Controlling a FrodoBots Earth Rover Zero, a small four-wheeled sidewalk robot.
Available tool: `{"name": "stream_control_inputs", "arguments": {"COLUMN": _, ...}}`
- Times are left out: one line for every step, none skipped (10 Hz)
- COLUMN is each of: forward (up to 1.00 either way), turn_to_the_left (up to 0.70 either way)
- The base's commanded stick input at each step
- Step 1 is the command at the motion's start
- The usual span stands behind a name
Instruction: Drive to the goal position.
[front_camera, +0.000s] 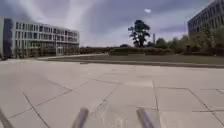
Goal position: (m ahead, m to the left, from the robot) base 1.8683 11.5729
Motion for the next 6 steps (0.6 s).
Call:
{"name": "stream_control_inputs", "arguments": {"forward": 0.5, "turn_to_the_left": 0.5}}
{"name": "stream_control_inputs", "arguments": {"forward": 0.5, "turn_to_the_left": 0.5}}
{"name": "stream_control_inputs", "arguments": {"forward": 0.5, "turn_to_the_left": 0.5}}
{"name": "stream_control_inputs", "arguments": {"forward": 0.5, "turn_to_the_left": 0.5}}
{"name": "stream_control_inputs", "arguments": {"forward": 0.5, "turn_to_the_left": 0.5}}
{"name": "stream_control_inputs", "arguments": {"forward": 0.5, "turn_to_the_left": 0.5}}
